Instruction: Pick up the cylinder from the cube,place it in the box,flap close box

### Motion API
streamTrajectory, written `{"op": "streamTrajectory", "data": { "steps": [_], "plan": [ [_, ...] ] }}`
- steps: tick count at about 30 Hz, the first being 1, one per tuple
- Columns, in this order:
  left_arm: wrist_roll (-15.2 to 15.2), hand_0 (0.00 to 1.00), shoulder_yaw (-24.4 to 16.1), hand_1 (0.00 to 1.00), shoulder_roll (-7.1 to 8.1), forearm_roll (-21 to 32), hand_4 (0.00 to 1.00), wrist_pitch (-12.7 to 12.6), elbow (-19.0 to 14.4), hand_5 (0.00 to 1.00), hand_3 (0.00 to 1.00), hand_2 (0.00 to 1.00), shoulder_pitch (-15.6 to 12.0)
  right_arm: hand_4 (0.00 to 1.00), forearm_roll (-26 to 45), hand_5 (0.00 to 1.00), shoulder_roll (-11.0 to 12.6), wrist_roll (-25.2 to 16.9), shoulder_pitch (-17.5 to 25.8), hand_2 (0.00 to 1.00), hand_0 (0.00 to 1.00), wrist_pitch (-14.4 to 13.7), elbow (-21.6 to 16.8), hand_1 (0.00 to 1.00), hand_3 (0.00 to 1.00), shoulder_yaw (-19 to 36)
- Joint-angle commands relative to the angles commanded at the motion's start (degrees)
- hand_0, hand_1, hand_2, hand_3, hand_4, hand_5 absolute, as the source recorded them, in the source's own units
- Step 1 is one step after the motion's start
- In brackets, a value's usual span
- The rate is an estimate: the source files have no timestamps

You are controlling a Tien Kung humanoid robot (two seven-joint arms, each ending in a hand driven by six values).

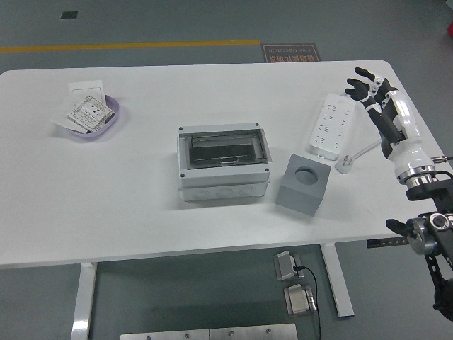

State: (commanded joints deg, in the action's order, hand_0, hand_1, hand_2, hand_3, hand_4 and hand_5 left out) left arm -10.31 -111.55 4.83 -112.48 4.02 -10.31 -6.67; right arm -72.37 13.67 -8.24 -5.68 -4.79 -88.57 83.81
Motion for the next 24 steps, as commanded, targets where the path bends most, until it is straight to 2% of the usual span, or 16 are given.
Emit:
{"op": "streamTrajectory", "data": {
  "steps": [3,24],
  "plan": [
    [-0.03,0.594,0.33,0.66,0.06,0.32,0.667,0.0,0.0,0.294,0.601,0.608,0.1,0.922,-0.38,0.57,0.01,0.03,-0.06,0.706,0.82,-0.13,-0.12,0.701,0.793,0.26],
    [-0.14,0.594,2.26,0.66,0.08,2.2,0.666,0.04,0.0,0.294,0.6,0.607,0.24,0.92,-2.17,0.579,-0.35,0.37,0.45,0.688,0.815,-0.6,0.06,0.691,0.771,1.24]
  ]
}}
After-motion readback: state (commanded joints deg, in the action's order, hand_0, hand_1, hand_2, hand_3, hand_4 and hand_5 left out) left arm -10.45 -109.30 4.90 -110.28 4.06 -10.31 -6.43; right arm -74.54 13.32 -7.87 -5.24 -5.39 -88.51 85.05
